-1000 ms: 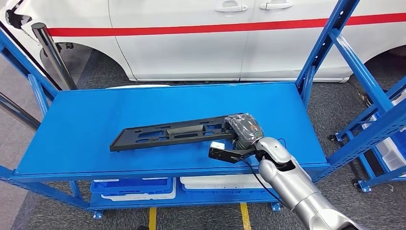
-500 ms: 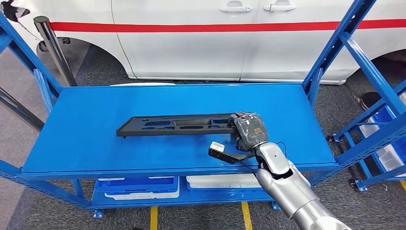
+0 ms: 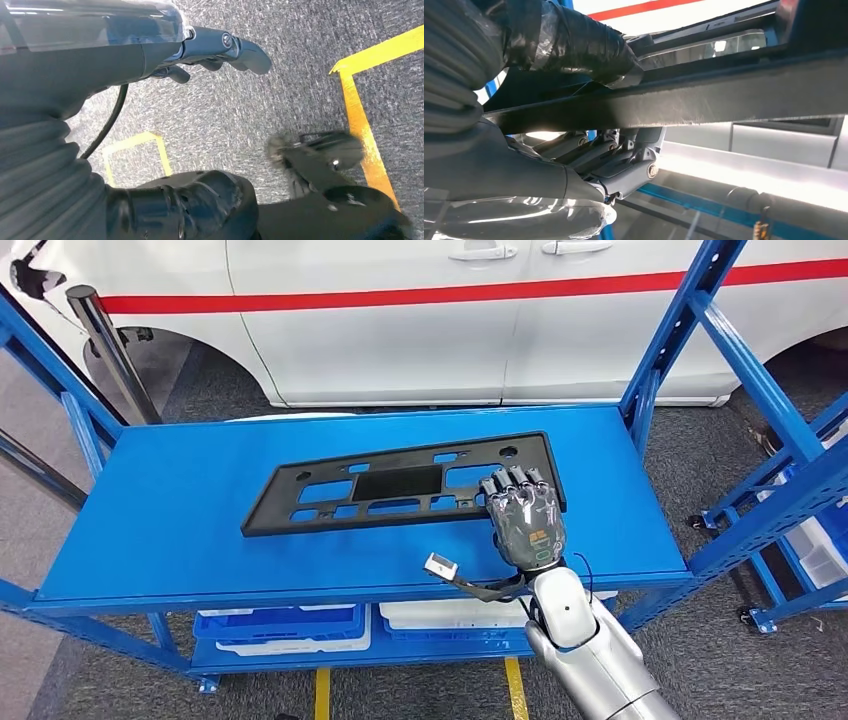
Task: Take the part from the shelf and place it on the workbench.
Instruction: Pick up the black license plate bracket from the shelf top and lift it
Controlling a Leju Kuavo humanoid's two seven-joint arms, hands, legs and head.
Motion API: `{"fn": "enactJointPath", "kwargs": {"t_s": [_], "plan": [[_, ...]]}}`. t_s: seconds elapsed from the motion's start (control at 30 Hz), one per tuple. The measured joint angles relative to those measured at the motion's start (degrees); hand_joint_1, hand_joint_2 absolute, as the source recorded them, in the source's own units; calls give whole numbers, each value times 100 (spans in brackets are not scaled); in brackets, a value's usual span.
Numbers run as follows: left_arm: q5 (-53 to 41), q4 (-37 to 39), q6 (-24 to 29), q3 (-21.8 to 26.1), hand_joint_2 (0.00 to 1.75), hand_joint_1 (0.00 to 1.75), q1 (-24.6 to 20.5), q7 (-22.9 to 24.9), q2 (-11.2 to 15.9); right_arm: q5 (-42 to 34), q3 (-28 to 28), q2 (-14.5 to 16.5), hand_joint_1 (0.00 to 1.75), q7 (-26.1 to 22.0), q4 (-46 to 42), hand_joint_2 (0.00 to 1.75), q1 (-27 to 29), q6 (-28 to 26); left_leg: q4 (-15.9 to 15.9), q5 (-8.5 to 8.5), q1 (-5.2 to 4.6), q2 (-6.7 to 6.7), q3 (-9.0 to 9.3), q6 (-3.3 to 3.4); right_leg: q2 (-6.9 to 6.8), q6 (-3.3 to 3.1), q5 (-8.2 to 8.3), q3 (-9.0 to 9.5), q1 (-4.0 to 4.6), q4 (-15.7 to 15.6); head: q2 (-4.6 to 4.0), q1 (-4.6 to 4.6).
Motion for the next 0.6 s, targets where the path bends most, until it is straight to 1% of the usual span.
{"fn": "enactJointPath", "kwargs": {"t_s": [0.03,0.07,0.1,0.13,0.17,0.2,0.23,0.27,0.3,0.37,0.4,0.43,0.47,0.5,0.53,0.57,0.6], "plan": [[-8,0,-15,0,175,0,-4,0,-2,295,-128,77,175,40,-179,175,145,-128,235,-191,5,6,-96,-46,-15,-47,21,-26,-10,-16,0,-4],[-21,0,-40,-1,175,0,-15,-3,-3,532,-288,170,175,54,-399,175,330,-224,645,-443,10,13,-214,-94,-36,-91,76,-89,-17,-26,0,-9],[-36,0,-64,-3,175,0,-27,-6,-3,630,-424,246,175,29,-595,175,482,-256,968,-655,12,19,-266,-134,-60,-132,139,-156,-27,-39,0,-13],[-51,0,-88,-6,175,0,-35,-10,-3,634,-525,298,175,-4,-731,175,587,-262,1117,-768,13,22,-217,-150,-73,-143,195,-231,-24,-28,0,-18],[-67,0,-109,-10,175,0,-41,-11,-3,635,-587,328,175,-22,-821,175,657,-265,905,-685,17,22,1,-151,-75,-128,245,-295,-22,-11,0,-18],[-77,0,-117,-13,175,0,-41,-9,-4,635,-615,339,175,-25,-871,175,680,-265,463,-565,13,21,260,-143,-70,-101,274,-330,-16,7,0,-18],[-83,0,-121,-14,175,0,-38,-8,-8,635,-639,348,175,-25,-909,175,694,-266,119,-473,6,15,445,-127,-63,-69,305,-357,-10,22,0,-14],[-84,0,-123,-15,175,0,-33,-8,-12,635,-655,352,175,-25,-942,175,701,-266,-66,-434,-6,9,529,-106,-59,-33,338,-376,-3,29,0,-12],[-85,0,-125,-16,175,0,-28,-8,-17,635,-665,353,175,-27,-969,175,707,-268,-105,-428,-23,3,520,-78,-57,5,377,-387,4,23,0,-9],[-86,2,-126,-17,175,0,-17,-8,-27,635,-678,355,175,-31,-1004,175,723,-271,-101,-329,-27,11,461,1,-49,75,445,-411,-10,0,0,-7],[-89,3,-128,-18,175,0,-20,-8,-34,636,-689,355,175,-35,-1020,175,735,-274,-115,-266,-23,21,426,49,-43,106,387,-446,-19,32,0,-4],[-93,5,-130,-20,175,0,-26,-6,-42,638,-706,355,175,-38,-1038,175,746,-278,-133,-193,-17,36,373,98,-35,132,210,-508,-28,170,0,-4],[-101,7,-132,-23,175,0,-33,-3,-50,640,-727,355,175,-42,-1058,175,758,-283,-142,-128,-13,50,315,137,-29,152,-54,-592,-36,415,0,-2],[-112,7,-133,-30,175,0,-38,1,-51,642,-746,356,175,-49,-1080,175,773,-287,-140,-73,-22,55,242,164,-29,170,-357,-682,-34,759,0,-1],[-123,7,-135,-38,175,0,-41,6,-52,644,-760,356,175,-58,-1097,175,797,-289,-130,-24,-30,62,170,178,-28,183,-604,-758,-34,1141,0,-2],[-134,7,-138,-47,175,0,-44,10,-52,645,-771,358,175,-67,-1111,175,829,-290,-116,17,-38,64,101,180,-29,190,-720,-789,-35,1438,0,-1],[-144,7,-141,-57,175,0,-48,16,-52,646,-776,361,175,-77,-1126,175,861,-292,-98,57,-45,66,31,179,-29,189,-720,-746,-34,1592,0,-1]]}}
